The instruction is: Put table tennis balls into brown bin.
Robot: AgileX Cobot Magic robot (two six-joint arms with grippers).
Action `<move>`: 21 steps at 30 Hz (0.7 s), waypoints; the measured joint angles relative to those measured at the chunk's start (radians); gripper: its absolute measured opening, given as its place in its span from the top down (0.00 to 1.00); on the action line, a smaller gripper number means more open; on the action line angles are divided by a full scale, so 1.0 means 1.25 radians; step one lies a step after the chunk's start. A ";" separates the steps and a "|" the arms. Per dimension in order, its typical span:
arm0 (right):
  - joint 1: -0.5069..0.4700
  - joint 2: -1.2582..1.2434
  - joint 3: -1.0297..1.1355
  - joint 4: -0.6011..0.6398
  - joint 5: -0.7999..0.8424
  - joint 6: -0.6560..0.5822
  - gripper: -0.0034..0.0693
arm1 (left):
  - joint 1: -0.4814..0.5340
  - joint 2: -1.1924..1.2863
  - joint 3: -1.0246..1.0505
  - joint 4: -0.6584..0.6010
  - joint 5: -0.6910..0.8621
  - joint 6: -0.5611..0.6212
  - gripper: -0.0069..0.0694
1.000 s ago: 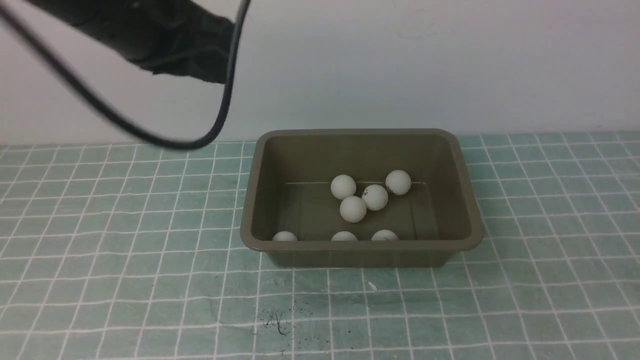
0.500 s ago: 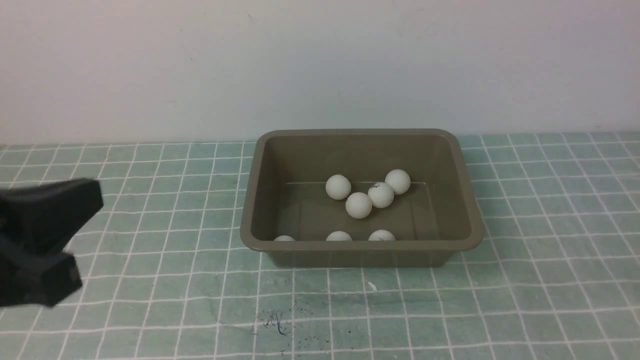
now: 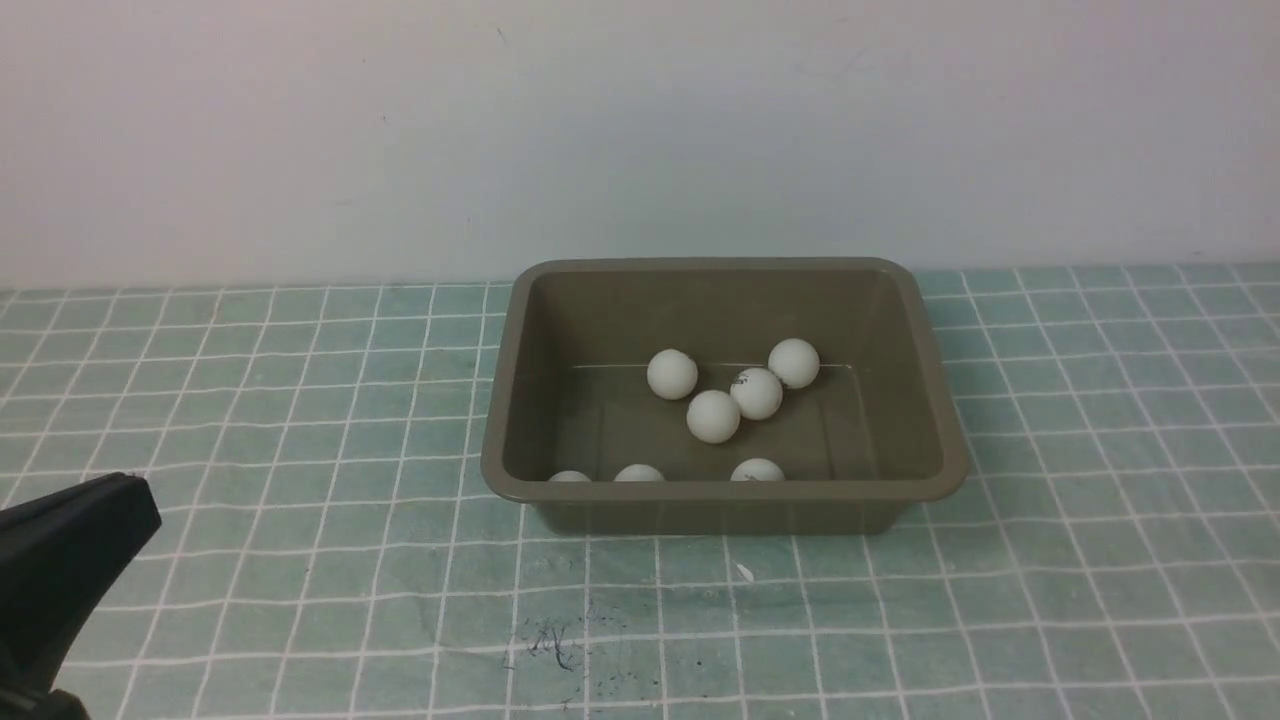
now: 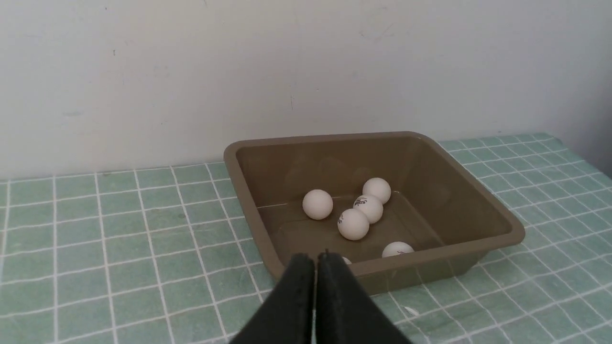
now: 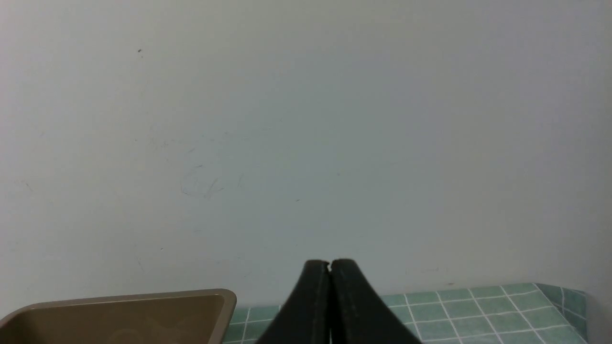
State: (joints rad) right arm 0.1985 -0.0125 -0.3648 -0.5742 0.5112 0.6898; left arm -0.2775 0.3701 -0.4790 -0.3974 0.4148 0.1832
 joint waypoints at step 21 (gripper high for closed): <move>0.000 0.000 0.000 -0.001 0.000 0.000 0.97 | 0.169 -0.290 0.264 0.258 0.042 -0.013 0.92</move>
State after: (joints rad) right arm 0.1985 -0.0125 -0.3648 -0.5751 0.5112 0.6901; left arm -0.0663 0.0074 -0.1494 -0.0746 0.4667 0.1666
